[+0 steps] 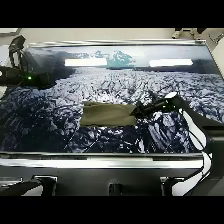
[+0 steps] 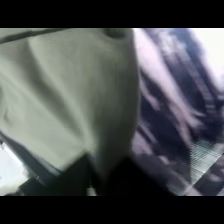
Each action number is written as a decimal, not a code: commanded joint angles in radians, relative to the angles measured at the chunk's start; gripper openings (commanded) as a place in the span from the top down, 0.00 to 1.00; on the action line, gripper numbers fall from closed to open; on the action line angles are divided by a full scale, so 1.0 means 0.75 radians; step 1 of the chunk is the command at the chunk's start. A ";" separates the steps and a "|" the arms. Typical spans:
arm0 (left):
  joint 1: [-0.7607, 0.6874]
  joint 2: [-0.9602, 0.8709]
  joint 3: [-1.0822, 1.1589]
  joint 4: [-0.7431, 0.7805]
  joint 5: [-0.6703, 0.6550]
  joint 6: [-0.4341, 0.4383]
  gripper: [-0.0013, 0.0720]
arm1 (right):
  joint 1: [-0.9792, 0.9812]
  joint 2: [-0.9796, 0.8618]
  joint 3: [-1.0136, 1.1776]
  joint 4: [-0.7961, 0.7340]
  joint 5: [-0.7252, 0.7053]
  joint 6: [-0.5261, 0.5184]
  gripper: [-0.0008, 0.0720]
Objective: Fold the clothes and pants, and hang the long-sleeved shirts on hangers.
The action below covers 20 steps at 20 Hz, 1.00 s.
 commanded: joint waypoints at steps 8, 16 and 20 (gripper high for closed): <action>-0.010 -0.004 0.000 0.001 0.013 -0.003 0.95 | -0.213 0.031 0.741 0.007 0.244 0.166 0.95; -0.010 -0.003 0.000 -0.019 -0.001 -0.006 0.95 | -0.862 0.031 0.970 -0.197 0.210 0.308 0.95; -0.010 -0.003 0.000 -0.019 -0.001 -0.067 0.95 | -1.223 0.031 0.970 -0.230 0.213 0.358 0.94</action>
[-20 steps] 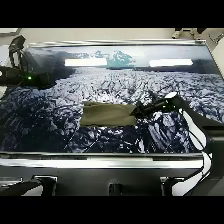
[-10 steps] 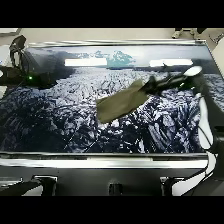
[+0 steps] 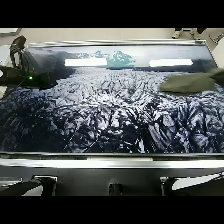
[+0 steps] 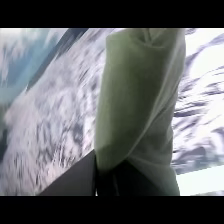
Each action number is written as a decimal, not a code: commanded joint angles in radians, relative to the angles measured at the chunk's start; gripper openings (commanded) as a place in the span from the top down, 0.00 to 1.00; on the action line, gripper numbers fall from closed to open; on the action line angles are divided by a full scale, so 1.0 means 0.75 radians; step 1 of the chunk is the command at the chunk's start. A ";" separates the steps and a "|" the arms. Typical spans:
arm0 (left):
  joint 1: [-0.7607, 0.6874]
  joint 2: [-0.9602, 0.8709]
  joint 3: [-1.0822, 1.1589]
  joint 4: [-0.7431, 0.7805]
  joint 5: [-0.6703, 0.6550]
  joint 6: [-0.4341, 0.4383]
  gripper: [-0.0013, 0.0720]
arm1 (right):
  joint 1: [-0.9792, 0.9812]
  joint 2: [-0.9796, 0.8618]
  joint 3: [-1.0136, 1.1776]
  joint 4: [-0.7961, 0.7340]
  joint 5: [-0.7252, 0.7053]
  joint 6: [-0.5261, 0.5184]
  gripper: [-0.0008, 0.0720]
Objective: Fold the clothes and pants, and hang the long-sleeved shirts on hangers.
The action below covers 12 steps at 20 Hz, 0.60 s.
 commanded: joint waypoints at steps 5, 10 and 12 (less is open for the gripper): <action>-0.001 0.000 0.000 -0.003 -0.003 -0.065 0.95 | -0.532 0.001 -0.028 -0.447 0.142 0.193 0.94; -0.001 -0.001 0.000 -0.003 -0.002 -0.089 0.95 | -0.597 0.083 -0.348 -0.849 0.206 0.276 0.94; -0.001 -0.001 0.000 -0.003 -0.001 -0.089 0.95 | -0.594 0.167 -0.554 -0.838 0.162 0.277 0.94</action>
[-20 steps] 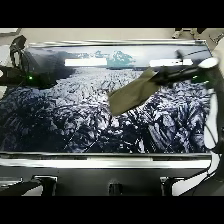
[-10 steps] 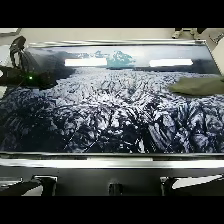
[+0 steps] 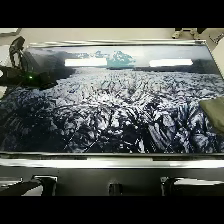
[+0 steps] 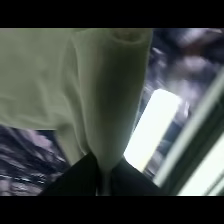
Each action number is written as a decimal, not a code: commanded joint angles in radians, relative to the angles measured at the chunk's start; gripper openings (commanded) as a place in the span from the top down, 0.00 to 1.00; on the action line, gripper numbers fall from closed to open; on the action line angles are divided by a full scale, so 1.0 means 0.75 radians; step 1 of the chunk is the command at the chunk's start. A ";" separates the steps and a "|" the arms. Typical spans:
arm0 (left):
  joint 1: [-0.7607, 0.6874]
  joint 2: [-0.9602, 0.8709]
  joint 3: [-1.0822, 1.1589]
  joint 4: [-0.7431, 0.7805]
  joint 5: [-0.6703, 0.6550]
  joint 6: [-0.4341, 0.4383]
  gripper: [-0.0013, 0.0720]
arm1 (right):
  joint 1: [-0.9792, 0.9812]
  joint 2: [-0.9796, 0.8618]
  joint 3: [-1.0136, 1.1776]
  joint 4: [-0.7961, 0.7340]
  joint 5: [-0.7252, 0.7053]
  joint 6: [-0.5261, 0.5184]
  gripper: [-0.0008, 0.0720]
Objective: Fold the clothes and pants, and hang the long-sleeved shirts on hangers.
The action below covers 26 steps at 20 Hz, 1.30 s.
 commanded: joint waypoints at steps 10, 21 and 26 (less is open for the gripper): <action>-0.001 0.000 0.000 0.001 -0.003 -0.009 0.95 | -0.023 0.201 -0.516 -0.322 -0.218 -0.015 0.94; -0.001 0.000 0.000 0.001 -0.003 -0.006 0.95 | -0.023 0.198 -0.567 -0.430 -0.224 -0.012 0.93; -0.001 0.000 0.000 0.001 0.001 -0.005 0.95 | -0.020 0.245 -0.414 -0.372 -0.085 -0.080 0.02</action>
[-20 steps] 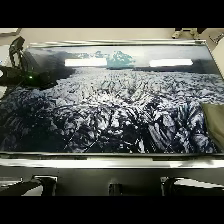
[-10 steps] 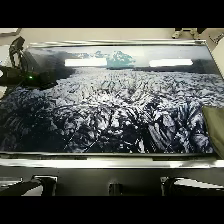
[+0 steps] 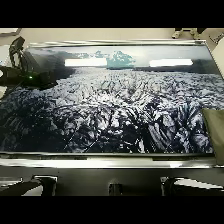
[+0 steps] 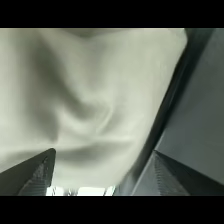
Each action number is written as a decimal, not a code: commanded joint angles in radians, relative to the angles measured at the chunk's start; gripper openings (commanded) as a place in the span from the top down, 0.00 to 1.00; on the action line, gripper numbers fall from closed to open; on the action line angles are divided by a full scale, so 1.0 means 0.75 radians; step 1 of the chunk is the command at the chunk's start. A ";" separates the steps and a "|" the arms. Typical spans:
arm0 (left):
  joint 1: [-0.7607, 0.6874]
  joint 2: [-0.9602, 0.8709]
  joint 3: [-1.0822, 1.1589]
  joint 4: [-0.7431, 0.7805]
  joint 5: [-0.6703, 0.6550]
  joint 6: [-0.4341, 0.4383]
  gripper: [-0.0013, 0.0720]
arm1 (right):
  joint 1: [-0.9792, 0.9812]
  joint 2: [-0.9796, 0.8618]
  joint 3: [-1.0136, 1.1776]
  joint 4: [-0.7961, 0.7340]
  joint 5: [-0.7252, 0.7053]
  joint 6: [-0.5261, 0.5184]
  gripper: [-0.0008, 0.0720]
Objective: Fold the clothes and pants, and hang the long-sleeved shirts on hangers.
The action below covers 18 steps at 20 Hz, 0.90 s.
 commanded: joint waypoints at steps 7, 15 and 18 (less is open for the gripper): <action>-0.092 -0.093 0.092 0.429 0.152 0.051 0.95 | 0.598 0.045 0.949 0.209 -0.300 -0.072 0.02; -0.181 -0.412 -0.016 0.447 -0.287 -0.062 0.00 | 1.413 -0.108 0.567 0.175 0.338 0.043 0.03; -0.189 -0.293 -0.187 0.374 -0.020 -0.083 0.00 | 1.476 -0.109 0.516 0.152 0.318 0.055 0.03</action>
